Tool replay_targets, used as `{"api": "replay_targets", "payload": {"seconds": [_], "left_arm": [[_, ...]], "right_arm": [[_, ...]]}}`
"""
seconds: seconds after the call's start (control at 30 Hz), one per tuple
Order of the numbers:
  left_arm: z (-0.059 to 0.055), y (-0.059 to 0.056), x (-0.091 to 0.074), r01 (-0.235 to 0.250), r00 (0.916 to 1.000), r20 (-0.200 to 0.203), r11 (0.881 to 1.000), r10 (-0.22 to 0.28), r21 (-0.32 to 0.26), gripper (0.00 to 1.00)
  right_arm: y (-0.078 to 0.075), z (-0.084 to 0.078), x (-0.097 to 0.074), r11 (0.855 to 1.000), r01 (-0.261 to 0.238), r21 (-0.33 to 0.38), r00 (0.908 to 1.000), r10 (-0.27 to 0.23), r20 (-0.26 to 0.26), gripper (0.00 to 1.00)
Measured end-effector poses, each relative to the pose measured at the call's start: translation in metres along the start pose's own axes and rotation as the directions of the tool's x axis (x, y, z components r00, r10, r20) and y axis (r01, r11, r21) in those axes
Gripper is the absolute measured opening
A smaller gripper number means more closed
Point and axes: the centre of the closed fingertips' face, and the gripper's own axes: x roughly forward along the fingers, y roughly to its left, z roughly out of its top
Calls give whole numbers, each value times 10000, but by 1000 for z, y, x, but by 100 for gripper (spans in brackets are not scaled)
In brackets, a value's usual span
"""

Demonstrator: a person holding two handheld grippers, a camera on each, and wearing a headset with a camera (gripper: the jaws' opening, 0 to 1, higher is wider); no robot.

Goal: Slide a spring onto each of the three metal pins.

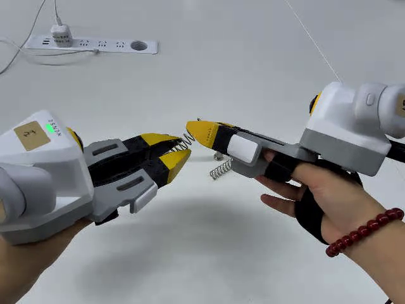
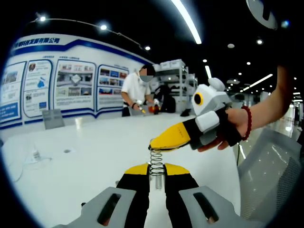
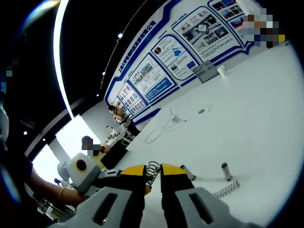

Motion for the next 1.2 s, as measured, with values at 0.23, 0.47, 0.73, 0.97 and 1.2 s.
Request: {"api": "replay_targets", "payload": {"seconds": [0.23,0.47,0.73,0.97,1.2], "left_arm": [[-7,0,-1,-9,9995,-309,9993,-3,-386,11],[-14,1,-6,-85,9980,-625,9984,51,-552,16],[-23,4,-13,-328,9938,-1082,9974,256,-648,26],[-37,5,-20,-590,9841,-1711,9965,482,-585,36],[-45,8,-28,-893,9788,-1909,9932,738,-740,44]], "right_arm": [[3,-2,1,9994,-127,-319,9999,124,-121,11],[4,0,1,9968,-1,-797,10000,-4,-62,11],[2,9,4,9808,382,-1911,9990,-331,301,11],[-2,11,15,9575,659,-2808,9977,-587,341,10],[-9,9,26,9385,889,-3337,9960,-804,392,10]]}}
